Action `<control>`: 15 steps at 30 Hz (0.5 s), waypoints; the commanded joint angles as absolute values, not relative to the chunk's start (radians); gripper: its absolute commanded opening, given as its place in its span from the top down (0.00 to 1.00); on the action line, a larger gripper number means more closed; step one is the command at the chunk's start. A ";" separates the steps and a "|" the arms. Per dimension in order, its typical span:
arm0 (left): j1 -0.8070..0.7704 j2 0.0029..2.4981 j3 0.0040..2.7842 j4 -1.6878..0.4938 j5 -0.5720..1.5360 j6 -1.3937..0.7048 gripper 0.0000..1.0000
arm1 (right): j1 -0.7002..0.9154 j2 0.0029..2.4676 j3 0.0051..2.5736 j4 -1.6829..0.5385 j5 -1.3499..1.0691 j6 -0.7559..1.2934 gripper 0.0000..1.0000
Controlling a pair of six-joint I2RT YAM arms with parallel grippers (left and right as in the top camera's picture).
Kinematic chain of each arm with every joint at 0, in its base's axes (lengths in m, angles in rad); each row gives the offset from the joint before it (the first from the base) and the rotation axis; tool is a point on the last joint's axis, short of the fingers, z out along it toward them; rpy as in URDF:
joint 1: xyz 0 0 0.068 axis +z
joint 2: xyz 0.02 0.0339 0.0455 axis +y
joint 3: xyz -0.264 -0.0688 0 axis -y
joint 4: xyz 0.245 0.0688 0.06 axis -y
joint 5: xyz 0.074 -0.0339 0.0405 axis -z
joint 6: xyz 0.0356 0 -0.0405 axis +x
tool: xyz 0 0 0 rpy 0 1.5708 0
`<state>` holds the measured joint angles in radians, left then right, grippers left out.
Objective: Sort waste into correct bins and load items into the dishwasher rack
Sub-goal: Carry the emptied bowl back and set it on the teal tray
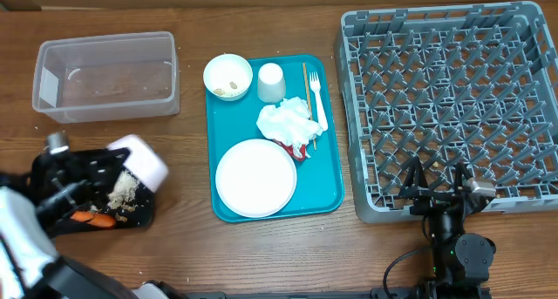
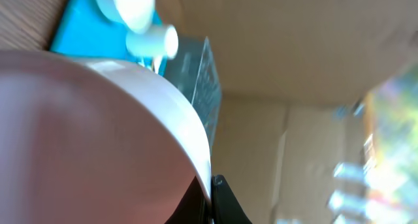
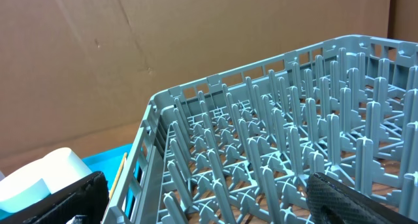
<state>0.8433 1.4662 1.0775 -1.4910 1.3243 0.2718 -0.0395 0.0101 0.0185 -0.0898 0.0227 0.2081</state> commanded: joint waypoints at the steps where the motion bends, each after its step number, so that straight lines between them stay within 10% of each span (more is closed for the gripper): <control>1: 0.676 1.356 1.099 -1.385 1.263 0.229 0.96 | -0.043 0.003 0.008 -0.084 0.021 0.202 0.00; 7: 0.286 1.266 1.186 -1.038 0.810 -0.268 0.96 | -0.043 0.003 0.008 -0.084 0.021 0.202 0.00; 15: -0.134 1.282 1.272 -0.841 0.161 -0.424 0.94 | -0.043 0.003 0.008 -0.084 0.021 0.202 0.00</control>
<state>-0.0326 1.2865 1.2469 -0.8753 0.5014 -0.3382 -0.0395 0.0101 0.0185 -0.0902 0.0227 0.2085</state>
